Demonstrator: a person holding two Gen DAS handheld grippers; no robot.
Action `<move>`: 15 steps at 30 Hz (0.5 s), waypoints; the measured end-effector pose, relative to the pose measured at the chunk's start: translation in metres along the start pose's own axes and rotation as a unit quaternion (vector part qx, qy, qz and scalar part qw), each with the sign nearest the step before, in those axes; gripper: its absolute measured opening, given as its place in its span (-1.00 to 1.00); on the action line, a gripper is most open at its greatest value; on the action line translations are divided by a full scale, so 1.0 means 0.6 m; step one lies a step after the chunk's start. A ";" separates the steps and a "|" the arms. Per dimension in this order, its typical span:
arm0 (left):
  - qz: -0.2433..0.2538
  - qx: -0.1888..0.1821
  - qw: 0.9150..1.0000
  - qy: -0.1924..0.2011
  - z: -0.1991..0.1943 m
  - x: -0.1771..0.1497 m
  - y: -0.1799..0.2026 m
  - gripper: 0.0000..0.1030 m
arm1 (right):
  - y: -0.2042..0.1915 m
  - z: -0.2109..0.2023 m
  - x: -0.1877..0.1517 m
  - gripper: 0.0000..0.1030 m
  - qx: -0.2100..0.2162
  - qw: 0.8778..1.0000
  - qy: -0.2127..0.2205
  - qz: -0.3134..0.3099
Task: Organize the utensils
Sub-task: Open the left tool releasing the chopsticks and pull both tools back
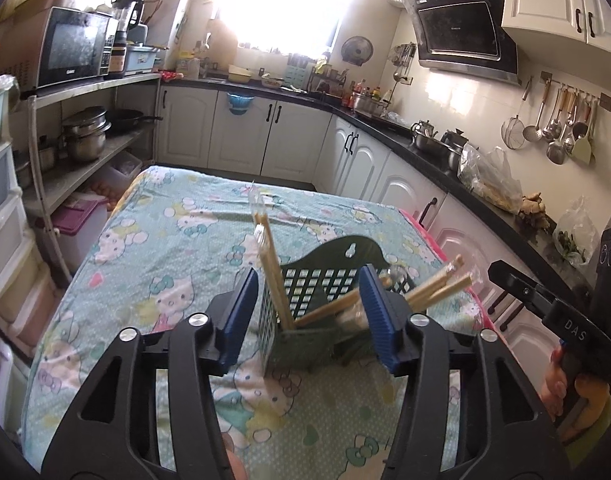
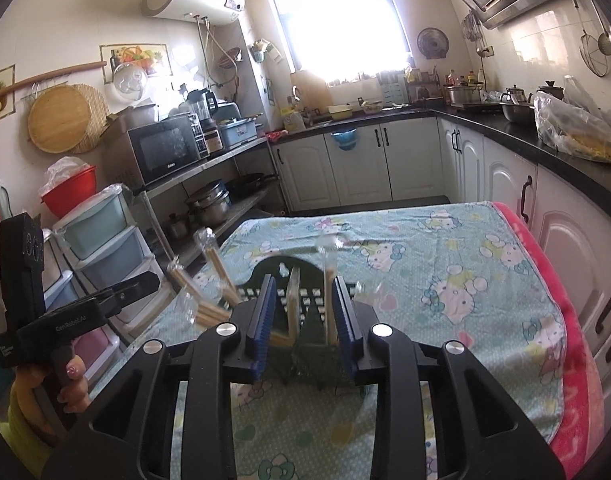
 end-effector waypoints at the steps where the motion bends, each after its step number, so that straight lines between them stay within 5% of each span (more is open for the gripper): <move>1: 0.000 0.000 1.000 -0.002 -0.001 -0.005 -0.001 -0.04 | -0.001 -0.001 -0.005 -0.39 0.000 1.000 -0.002 -0.001; 15: -0.001 0.004 0.999 -0.033 -0.003 -0.077 -0.006 0.42 | -0.022 0.002 -0.080 -0.04 0.000 0.999 -0.038 -0.010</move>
Point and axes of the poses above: each gripper's, at about its wrist camera, not at the fingertips, and z roughly the way its jaws point, y to its right, x to its top, the point moved 3 cm from there along z, roughly the way its jaws point, and after that the axes turned 5 degrees about -y, right-handed, at the moved point
